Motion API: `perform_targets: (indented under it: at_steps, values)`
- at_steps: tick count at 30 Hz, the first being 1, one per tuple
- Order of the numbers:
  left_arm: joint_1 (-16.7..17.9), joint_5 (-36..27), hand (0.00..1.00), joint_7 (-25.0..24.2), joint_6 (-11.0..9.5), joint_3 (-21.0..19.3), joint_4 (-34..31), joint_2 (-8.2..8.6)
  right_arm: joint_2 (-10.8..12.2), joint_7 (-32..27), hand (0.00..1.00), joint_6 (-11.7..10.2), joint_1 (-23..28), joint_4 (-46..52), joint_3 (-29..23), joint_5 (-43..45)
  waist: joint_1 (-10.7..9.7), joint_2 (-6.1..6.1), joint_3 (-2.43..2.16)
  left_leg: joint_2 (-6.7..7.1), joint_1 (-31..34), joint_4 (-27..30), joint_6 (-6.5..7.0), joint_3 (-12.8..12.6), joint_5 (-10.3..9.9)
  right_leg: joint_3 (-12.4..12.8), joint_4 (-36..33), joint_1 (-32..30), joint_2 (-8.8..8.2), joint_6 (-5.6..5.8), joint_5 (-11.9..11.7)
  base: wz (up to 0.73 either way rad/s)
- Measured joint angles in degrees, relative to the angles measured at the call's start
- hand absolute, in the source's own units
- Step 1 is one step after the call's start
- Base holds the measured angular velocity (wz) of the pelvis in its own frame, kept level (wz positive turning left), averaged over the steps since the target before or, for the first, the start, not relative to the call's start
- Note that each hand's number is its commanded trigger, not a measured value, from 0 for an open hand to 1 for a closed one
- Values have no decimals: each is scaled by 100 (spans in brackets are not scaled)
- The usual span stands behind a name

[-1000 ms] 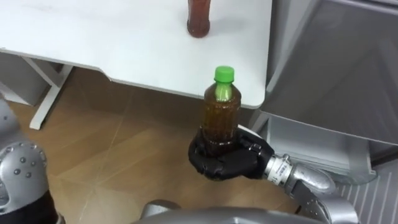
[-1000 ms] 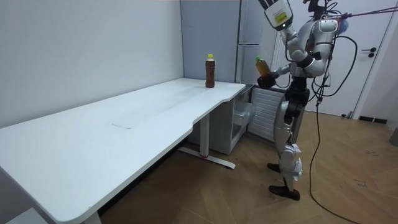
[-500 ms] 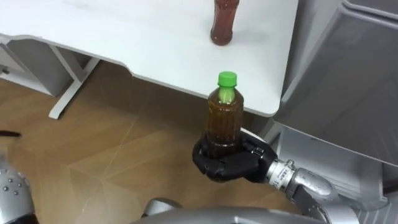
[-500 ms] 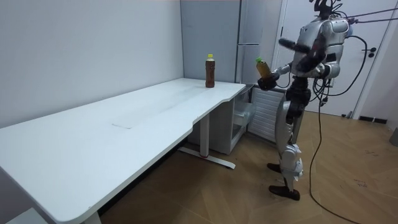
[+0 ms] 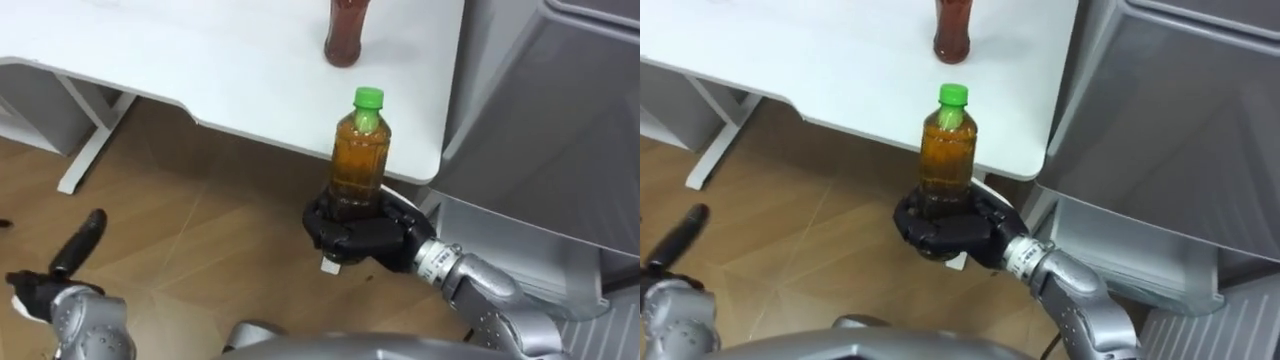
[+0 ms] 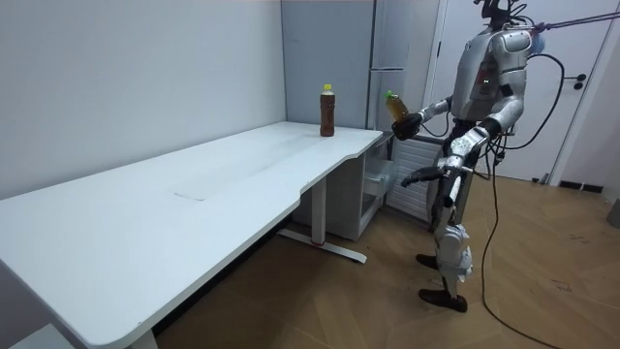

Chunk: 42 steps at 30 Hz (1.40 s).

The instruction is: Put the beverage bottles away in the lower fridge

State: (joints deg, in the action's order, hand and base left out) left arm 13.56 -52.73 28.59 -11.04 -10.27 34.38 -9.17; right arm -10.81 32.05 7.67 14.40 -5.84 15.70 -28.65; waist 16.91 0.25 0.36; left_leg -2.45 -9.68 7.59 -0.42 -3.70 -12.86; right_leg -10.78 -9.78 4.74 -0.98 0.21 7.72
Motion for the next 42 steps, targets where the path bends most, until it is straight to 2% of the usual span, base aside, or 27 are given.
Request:
perform_targets:
  at_steps: [5,7,8,12,14,18,20,22,26,28,30,34,37,39,42]
  values:
    - [53,0,0,-278,182,399,1052,3,-29,-397,100,0,-148,0,-78,-253,-257,34,23,-1,45,-26,7,-24,-7,31,1,-61,6,2,-1,-2]
    - [53,33,0,-468,204,502,1433,6,-24,-539,100,-2,-270,0,-148,-319,-290,80,49,-6,42,-30,7,-107,-7,106,-7,-96,18,2,-1,-15]
    - [48,133,0,-635,217,563,1783,9,-30,-637,100,-4,-354,0,-212,-330,-334,106,64,-10,44,-36,7,-153,-7,144,-15,-121,25,2,-3,-20]
    - [69,560,0,-943,389,617,2361,83,0,-763,100,-8,-428,6,-380,-325,-601,106,55,-6,120,-38,9,-145,-9,163,-18,-192,29,9,-9,-2]
    - [76,1103,0,-1159,530,666,2651,100,5,-835,100,-8,-430,24,-426,-212,-735,107,50,-5,127,-34,10,-130,-10,181,-20,-197,28,9,-9,2]
    - [59,1808,0,-1485,572,720,2778,164,35,-954,100,-45,-430,162,-628,306,-890,91,16,-1,202,-1,10,-164,-9,216,-89,-304,20,9,-9,-4]
    - [-35,2165,0,-1759,572,879,2976,168,69,-1161,100,-73,-431,247,-699,664,-1024,121,-4,5,199,15,10,-180,-9,267,-90,-304,22,10,-10,-5]
    - [-180,2268,0,-1926,579,972,3085,170,93,-1360,100,-73,-431,346,-719,774,-1096,138,-16,4,193,20,10,-216,-9,279,-106,-316,25,8,-11,-8]
    - [-258,2532,0,-2175,580,1061,3104,197,94,-1721,100,-75,-430,943,-842,1389,-1237,173,-10,6,212,18,11,-297,-9,357,-191,-407,30,4,-14,-11]
    - [-284,2601,0,-2229,577,1087,3095,213,95,-1884,100,-141,-431,1200,-878,1583,-1263,179,-14,2,195,17,10,-380,-9,448,-202,-427,46,4,-14,-18]
    - [-320,2601,0,-2320,573,1107,3101,217,134,-2097,100,-309,-431,1398,-911,1804,-1353,180,-14,0,184,17,11,-420,-9,518,-206,-442,55,4,-18,-14]
    - [-330,2603,0,-2446,568,1108,3189,216,148,-2472,100,-517,-431,1485,-922,1986,-1377,190,-8,-8,148,4,11,-509,-9,603,-197,-448,80,9,-32,-12]
    - [-324,2602,0,-2519,567,1124,3185,215,148,-2804,100,-552,-430,1485,-929,2025,-1493,202,3,-8,152,-1,16,-511,-14,606,-193,-456,80,9,-32,-1]
    - [-326,2602,0,-2529,566,1124,3191,215,147,-2947,100,-580,-429,1485,-929,2100,-1511,227,17,-11,153,-7,16,-547,-15,629,-193,-477,92,9,-32,-8]
    - [-321,2600,0,-2533,560,1123,3201,215,143,-3288,100,-647,-367,1485,-930,2151,-1542,256,14,-16,154,-8,15,-572,-15,662,-194,-491,105,9,-33,-4]
